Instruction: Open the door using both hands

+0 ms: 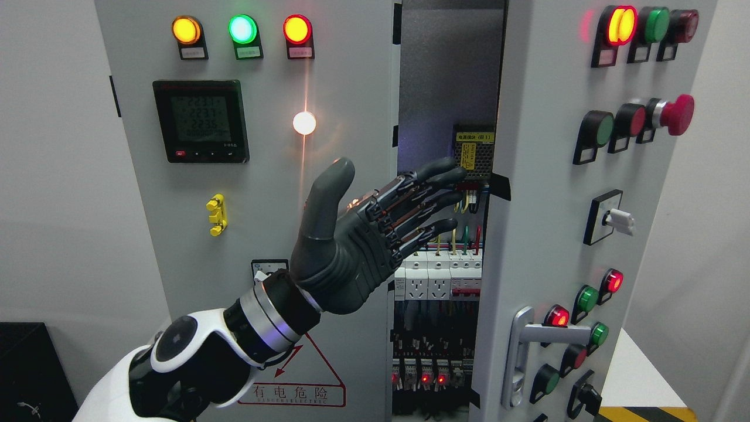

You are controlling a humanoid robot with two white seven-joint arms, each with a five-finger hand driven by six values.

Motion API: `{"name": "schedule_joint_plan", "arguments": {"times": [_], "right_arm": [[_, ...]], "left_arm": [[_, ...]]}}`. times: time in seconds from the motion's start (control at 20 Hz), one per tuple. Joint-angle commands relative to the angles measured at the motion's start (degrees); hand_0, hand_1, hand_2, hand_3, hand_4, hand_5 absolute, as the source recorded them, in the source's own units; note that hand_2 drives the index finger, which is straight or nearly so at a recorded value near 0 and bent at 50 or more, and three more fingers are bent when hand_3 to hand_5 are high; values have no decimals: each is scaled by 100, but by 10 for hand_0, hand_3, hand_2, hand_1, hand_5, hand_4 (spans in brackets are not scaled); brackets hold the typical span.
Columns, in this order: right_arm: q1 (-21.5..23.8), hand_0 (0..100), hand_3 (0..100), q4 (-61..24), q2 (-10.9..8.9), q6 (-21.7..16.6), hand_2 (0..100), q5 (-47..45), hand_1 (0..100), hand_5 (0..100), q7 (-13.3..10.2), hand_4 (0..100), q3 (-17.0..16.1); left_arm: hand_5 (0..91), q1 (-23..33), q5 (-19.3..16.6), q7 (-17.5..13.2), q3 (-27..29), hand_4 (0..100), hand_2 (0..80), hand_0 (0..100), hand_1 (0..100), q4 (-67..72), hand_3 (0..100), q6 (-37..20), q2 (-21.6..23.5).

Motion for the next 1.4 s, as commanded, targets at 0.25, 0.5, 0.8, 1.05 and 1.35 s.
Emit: {"name": "schedule_joint_plan", "arguments": {"times": [0.25, 0.5, 0.8, 1.05, 1.35], "right_arm": [[-9, 0, 0, 0, 1, 1, 0, 0, 0, 0, -2, 0, -62], [-9, 0, 0, 0, -8, 1, 0, 0, 0, 0, -2, 0, -62], [-9, 0, 0, 0, 1, 1, 0, 0, 0, 0, -2, 0, -62], [9, 0, 0, 0, 1, 1, 0, 0, 0, 0, -2, 0, -62], [9, 0, 0, 0, 1, 1, 0, 0, 0, 0, -2, 0, -62]], "left_arm": [[0, -1111, 573, 4, -1386, 0, 0, 0, 0, 451, 0, 30, 323], [0, -1147, 582, -5, -1686, 0, 0, 0, 0, 573, 0, 30, 227], [0, -1357, 756, -14, -1713, 0, 0, 0, 0, 556, 0, 30, 156], [0, -1498, 925, -31, -1713, 0, 0, 0, 0, 477, 0, 30, 121], [0, -1560, 942, -31, -1722, 0, 0, 0, 0, 442, 0, 30, -133]]}}
